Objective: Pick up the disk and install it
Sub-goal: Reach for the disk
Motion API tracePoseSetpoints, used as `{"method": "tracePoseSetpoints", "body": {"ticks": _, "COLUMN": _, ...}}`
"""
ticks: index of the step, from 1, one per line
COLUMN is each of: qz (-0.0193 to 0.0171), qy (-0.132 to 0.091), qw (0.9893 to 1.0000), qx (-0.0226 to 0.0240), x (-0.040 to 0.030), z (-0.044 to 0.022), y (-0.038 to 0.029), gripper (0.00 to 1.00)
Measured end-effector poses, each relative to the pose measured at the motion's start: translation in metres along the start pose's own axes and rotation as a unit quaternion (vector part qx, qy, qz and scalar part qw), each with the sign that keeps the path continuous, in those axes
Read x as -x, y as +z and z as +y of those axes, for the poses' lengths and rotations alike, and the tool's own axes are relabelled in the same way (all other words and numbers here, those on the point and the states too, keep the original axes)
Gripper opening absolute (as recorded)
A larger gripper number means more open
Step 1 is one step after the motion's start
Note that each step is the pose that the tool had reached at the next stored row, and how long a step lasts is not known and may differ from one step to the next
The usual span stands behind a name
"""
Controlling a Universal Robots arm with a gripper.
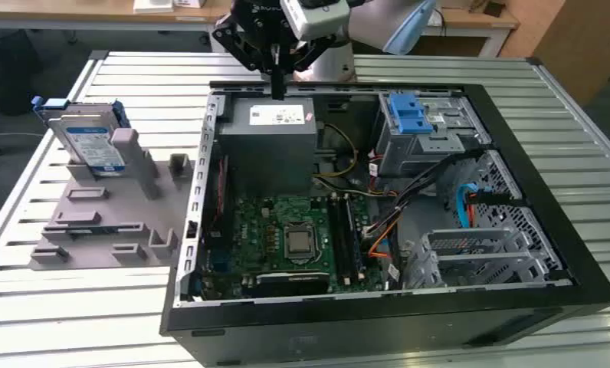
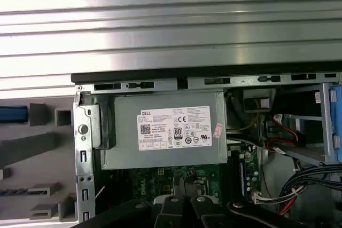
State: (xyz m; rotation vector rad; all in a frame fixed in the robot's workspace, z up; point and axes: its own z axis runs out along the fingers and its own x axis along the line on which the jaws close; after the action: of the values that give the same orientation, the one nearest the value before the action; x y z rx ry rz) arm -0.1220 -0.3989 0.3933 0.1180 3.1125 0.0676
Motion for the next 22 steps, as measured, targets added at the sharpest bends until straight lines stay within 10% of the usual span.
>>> {"method": "tracePoseSetpoints", "body": {"ticks": 22, "qz": 0.0000, "qy": 0.000, "qw": 1.0000, "qx": -0.0001, "x": -0.0096, "z": -0.0002, "y": 0.0002, "gripper": 0.11}}
